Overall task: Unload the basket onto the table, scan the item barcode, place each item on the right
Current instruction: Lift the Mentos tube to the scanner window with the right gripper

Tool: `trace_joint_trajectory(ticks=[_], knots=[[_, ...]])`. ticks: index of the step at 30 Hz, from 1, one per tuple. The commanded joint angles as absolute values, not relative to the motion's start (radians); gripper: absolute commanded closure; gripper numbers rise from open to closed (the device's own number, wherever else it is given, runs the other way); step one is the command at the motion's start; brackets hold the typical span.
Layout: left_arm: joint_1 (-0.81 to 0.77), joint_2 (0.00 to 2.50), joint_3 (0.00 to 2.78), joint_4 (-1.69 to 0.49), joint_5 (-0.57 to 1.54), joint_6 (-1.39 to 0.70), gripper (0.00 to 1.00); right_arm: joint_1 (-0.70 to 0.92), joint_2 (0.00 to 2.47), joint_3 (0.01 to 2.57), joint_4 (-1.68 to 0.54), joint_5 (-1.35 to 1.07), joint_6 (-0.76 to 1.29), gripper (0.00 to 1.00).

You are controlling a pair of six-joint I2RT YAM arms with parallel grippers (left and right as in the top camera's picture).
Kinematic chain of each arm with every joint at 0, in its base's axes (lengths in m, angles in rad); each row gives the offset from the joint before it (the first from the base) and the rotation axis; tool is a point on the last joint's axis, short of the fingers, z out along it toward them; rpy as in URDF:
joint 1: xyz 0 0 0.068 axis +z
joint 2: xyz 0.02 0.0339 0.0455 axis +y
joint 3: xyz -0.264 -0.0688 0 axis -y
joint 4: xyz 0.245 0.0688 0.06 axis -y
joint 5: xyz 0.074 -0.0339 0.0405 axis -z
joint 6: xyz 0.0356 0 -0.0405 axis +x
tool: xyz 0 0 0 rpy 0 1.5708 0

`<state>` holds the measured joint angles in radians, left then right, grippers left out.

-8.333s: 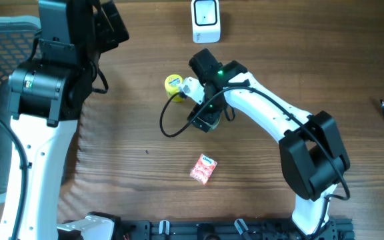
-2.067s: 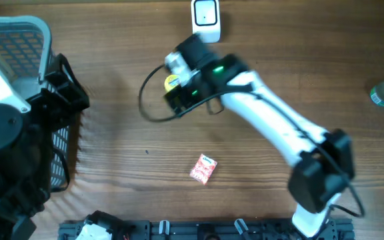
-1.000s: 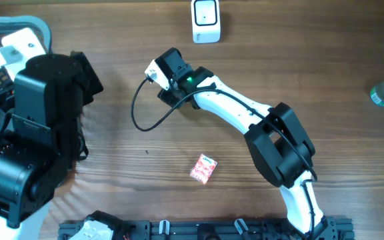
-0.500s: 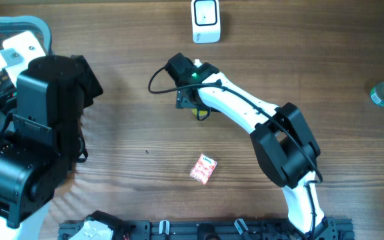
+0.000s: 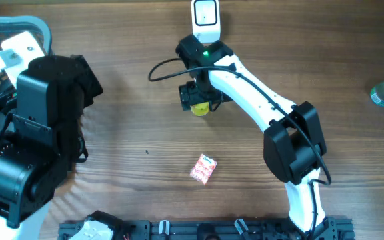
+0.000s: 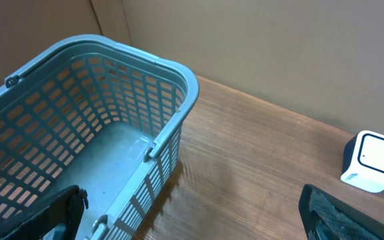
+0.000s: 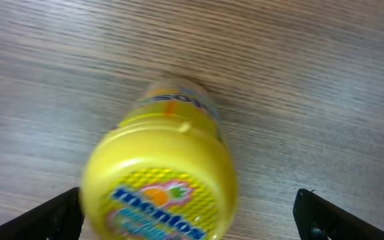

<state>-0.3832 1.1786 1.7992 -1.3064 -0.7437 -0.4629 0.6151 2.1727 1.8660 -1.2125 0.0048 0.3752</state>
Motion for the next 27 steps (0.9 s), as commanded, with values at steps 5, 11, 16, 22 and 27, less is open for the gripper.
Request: trace_joint_trajectory(ticks=[5,11,16,22,27], knots=[[-0.377,1.178,1.797,-1.332,-0.76,-0.511,0.0,0.607,2.179,1.88,-1.163,-0.054,0.307,0.0],[-0.377,1.178,1.797,-1.336,-0.761,-0.51,0.0,0.607,2.228,1.88,-1.141,-0.063,0.321,0.09],[-0.377,1.178,1.797,-1.345,-0.761,-0.51,0.0,0.607,2.235,1.876,-1.108,-0.066,0.322,0.14],[-0.377,1.178,1.797,-1.348,-0.761,-0.511,0.0,0.607,2.237,1.84,-1.11,-0.066,0.321,0.15],[-0.377,1.178,1.797,-1.353,-0.761,-0.51,0.0,0.607,2.237,1.798,-1.103,-0.066,0.315,0.16]])
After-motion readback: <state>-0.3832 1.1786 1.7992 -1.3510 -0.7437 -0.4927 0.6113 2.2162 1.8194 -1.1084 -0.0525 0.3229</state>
